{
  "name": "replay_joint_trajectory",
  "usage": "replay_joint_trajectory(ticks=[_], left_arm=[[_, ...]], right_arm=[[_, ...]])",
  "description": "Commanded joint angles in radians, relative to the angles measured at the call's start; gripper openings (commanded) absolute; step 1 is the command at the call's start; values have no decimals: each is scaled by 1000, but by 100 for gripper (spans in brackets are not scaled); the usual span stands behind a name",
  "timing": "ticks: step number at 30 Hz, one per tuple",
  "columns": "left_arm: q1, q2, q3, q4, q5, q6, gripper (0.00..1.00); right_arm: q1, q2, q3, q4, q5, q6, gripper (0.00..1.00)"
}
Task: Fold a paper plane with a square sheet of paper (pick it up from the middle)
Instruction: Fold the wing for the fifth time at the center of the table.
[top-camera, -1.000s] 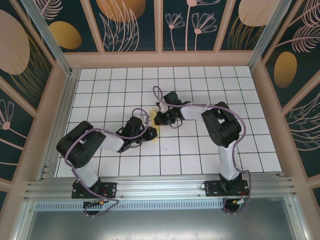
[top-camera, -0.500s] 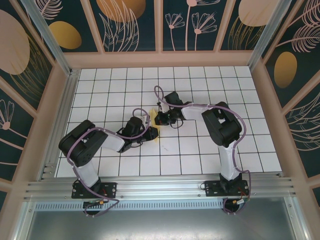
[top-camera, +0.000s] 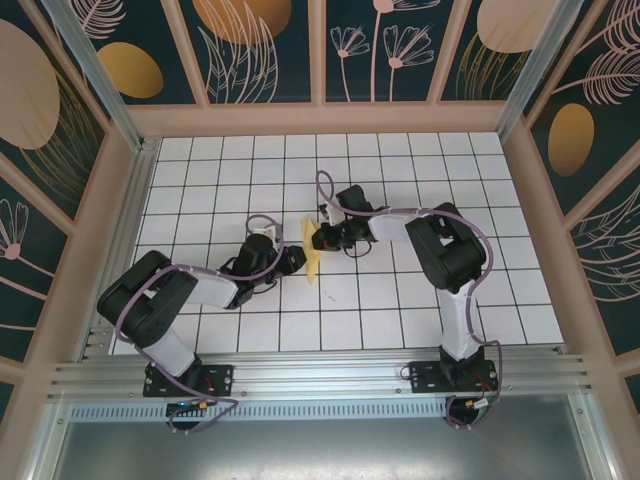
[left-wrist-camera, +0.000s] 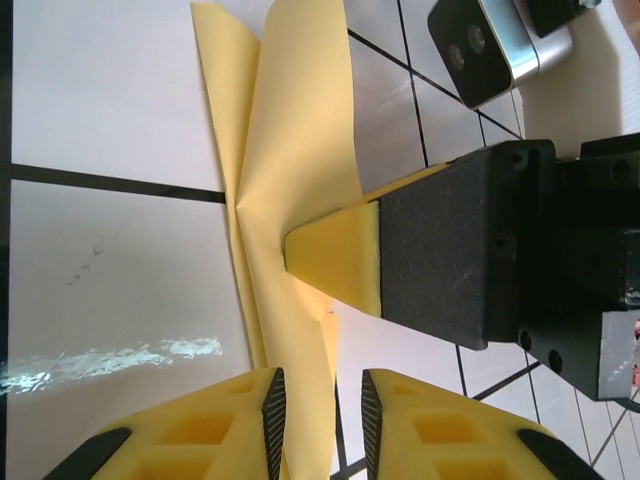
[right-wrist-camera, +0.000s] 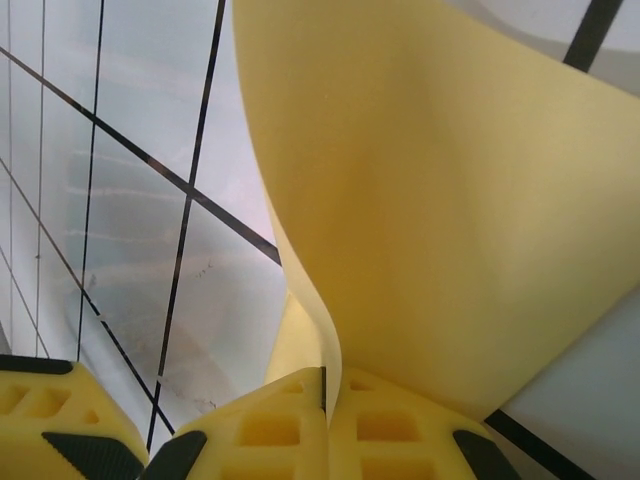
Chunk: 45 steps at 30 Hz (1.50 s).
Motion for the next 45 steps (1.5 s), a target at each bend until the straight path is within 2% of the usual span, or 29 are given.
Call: replay_joint_trajectory(ticks=[1, 5, 8, 16, 27, 34, 45], left_arm=[[1, 41, 40, 15, 11, -24, 27], [2, 100, 62, 47, 86, -24, 21], [2, 123, 76, 38, 95, -23, 19], [1, 169, 98, 89, 196, -21, 18], [-1, 172, 102, 53, 172, -3, 19], [1, 110, 56, 196, 217, -20, 21], [0, 175, 68, 156, 228, -12, 19]], right_arm=[[-16, 39, -49, -11, -11, 11, 0], [-54, 48, -65, 26, -67, 31, 0], [-64, 55, -72, 41, -85, 41, 0], [-67, 78, -61, 36, -84, 56, 0], [-66, 81, -63, 35, -72, 63, 0], [-64, 82, -61, 28, -62, 61, 0], [-58, 89, -49, 23, -56, 60, 0]])
